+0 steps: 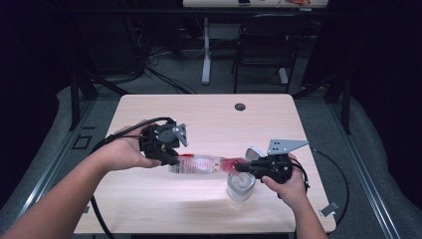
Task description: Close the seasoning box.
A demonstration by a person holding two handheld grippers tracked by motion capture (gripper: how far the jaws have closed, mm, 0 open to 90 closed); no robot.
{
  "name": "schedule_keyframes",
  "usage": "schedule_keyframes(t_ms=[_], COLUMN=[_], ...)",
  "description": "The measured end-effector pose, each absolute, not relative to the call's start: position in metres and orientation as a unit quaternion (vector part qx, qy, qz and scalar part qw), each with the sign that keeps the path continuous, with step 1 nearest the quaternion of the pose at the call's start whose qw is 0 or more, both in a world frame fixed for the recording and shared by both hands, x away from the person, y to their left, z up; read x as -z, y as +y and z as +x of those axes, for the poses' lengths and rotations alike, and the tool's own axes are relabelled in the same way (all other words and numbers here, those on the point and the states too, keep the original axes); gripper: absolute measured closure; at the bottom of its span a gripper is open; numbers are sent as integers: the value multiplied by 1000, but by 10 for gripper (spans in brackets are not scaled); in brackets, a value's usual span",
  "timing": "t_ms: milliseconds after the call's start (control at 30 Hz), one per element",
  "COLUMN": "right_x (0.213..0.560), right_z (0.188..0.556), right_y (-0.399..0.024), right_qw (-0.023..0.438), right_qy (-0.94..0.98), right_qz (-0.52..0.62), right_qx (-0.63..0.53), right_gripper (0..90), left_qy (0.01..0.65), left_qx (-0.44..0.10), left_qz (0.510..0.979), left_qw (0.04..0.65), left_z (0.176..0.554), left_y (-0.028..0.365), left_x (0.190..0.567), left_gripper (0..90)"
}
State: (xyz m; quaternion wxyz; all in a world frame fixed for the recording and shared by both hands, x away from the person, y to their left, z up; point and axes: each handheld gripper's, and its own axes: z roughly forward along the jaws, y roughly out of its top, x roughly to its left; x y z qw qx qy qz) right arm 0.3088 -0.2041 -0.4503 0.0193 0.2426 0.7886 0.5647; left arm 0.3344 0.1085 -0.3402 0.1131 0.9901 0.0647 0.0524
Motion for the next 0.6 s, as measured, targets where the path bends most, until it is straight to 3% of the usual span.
schedule_keyframes(t_ms=[600], right_x=[452], right_z=[308], right_y=[-207], right_qw=[21], right_qy=[789], right_qz=[243], right_qx=[-564], right_gripper=[896], left_qy=[58], left_qx=[-58], left_qz=[992], left_qw=[97], left_z=[333], left_y=[100], left_x=[333], left_gripper=[787])
